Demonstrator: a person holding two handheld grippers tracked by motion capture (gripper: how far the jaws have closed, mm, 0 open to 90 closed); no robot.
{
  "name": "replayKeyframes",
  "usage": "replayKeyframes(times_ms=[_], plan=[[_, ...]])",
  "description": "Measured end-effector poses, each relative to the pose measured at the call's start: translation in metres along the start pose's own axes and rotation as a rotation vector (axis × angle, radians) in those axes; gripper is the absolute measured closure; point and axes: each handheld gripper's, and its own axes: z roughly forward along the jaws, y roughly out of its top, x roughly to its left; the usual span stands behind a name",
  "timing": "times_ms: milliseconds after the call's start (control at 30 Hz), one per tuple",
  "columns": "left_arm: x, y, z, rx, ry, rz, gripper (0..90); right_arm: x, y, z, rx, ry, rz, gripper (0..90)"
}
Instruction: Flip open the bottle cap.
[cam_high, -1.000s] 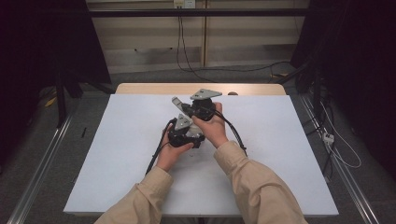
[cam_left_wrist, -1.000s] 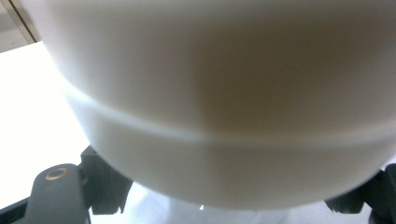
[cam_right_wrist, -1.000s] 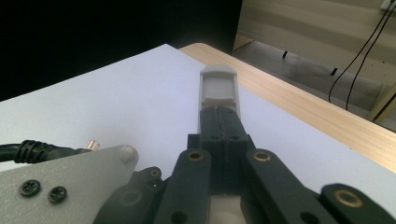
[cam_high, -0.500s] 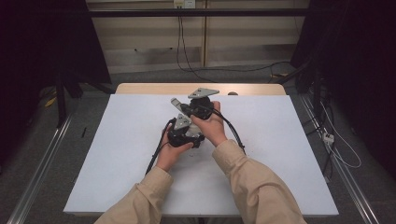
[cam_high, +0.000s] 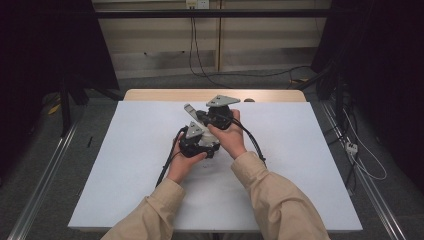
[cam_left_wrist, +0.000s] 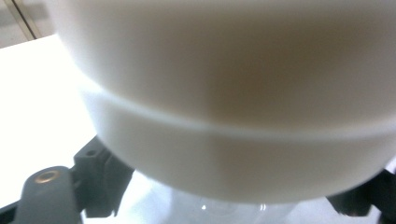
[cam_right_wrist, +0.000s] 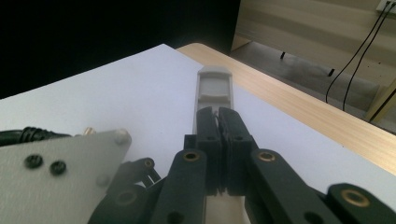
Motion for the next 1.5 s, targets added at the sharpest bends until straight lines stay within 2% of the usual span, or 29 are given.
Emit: replayKeyframes(times_ms=[233, 567, 767, 933, 1000, 1100, 1133, 1267, 1500], plan=[[-0.001, 0.000, -0.001, -0.005, -0.004, -0.001, 13.4, 0.000, -0.001, -0.003, 0.006, -0.010, -0.005, 84.8], [0.000, 0.003, -0.005, -0.010, 0.004, -0.002, 9.9, 0.002, 0.003, -0.009, -0.003, -0.017, -0.016, 74.4], [0.000, 0.002, -0.007, 0.001, 0.001, -0.023, 7.1, 0.002, 0.004, -0.013, 0.001, -0.022, -0.009, 64.1], [0.002, 0.003, -0.012, -0.003, -0.007, -0.036, 6.0, 0.002, 0.005, -0.015, 0.014, -0.026, 0.014, 49.2], [0.002, 0.003, -0.014, 0.002, -0.014, -0.040, 5.8, 0.002, 0.005, -0.015, 0.017, -0.025, 0.030, 39.7], [0.003, 0.003, -0.017, 0.000, -0.023, -0.048, 5.1, 0.002, 0.005, -0.017, 0.018, -0.026, 0.038, 32.6], [0.004, 0.003, -0.019, -0.009, -0.027, -0.062, 4.4, 0.002, 0.005, -0.017, 0.014, -0.031, 0.037, 30.4], [0.005, 0.003, -0.022, -0.003, -0.028, -0.058, 4.1, 0.001, 0.004, -0.018, 0.023, -0.040, 0.037, 21.1], [0.006, 0.006, -0.031, 0.001, -0.025, -0.028, 4.0, 0.001, 0.004, -0.024, 0.028, -0.045, 0.041, 15.2]])
